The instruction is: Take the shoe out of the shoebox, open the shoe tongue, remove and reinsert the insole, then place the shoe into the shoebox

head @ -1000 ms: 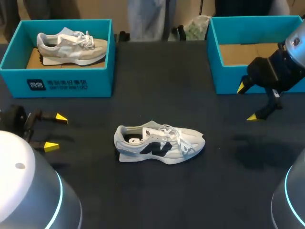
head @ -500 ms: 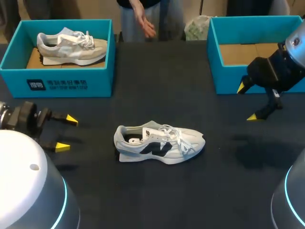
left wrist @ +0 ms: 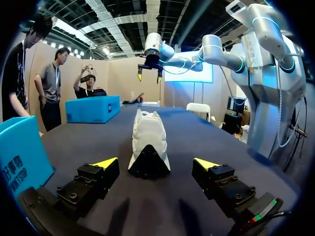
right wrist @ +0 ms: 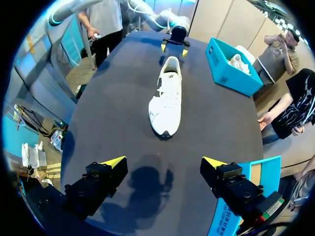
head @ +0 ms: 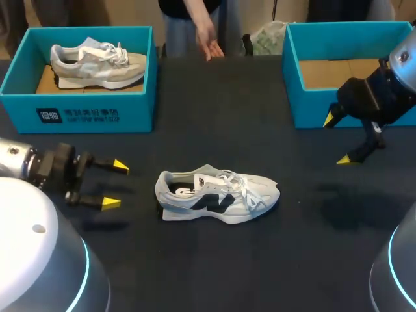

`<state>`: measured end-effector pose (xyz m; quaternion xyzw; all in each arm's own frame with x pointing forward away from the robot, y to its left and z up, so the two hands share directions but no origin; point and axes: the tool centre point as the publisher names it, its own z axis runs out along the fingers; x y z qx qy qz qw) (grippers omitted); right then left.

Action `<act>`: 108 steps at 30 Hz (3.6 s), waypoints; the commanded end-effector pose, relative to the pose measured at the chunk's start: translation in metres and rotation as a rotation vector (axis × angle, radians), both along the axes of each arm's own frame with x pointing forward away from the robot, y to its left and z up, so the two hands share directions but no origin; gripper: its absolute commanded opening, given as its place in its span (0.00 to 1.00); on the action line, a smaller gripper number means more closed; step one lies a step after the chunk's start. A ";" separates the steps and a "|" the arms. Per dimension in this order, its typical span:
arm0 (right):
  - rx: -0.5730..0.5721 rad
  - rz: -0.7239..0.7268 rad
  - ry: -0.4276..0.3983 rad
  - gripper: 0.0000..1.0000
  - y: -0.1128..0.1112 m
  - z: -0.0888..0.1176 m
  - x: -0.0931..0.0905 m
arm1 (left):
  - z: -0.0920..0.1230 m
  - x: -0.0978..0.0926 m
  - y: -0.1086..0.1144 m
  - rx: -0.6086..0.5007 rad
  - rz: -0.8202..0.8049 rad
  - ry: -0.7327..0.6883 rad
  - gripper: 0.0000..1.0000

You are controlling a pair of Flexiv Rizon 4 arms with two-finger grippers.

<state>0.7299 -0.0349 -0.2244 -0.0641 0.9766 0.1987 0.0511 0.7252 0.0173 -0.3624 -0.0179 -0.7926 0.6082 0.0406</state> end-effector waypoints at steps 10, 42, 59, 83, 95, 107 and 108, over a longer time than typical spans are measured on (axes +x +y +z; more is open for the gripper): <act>-0.002 -0.001 -0.001 1.00 0.001 -0.001 0.000 | -0.023 0.006 -0.040 -0.063 0.007 -0.001 1.00; -0.002 -0.001 -0.001 1.00 0.001 -0.001 0.000 | -0.015 -0.002 -0.050 -0.004 0.013 -0.044 1.00; -0.002 -0.001 -0.001 1.00 0.001 -0.001 0.000 | -0.035 0.008 -0.083 0.077 0.038 -0.050 1.00; -0.002 -0.001 -0.001 1.00 0.001 -0.001 0.000 | -0.055 0.009 -0.118 0.100 0.055 -0.043 1.00; -0.002 -0.001 -0.001 1.00 0.001 -0.001 0.000 | -0.066 0.005 -0.127 0.131 0.053 -0.021 1.00; -0.002 -0.001 -0.001 1.00 0.001 -0.001 0.000 | -0.072 0.002 -0.130 0.129 0.060 -0.001 0.00; -0.002 -0.001 -0.001 1.00 0.001 -0.001 0.000 | -0.072 0.002 -0.131 0.130 0.057 0.005 0.00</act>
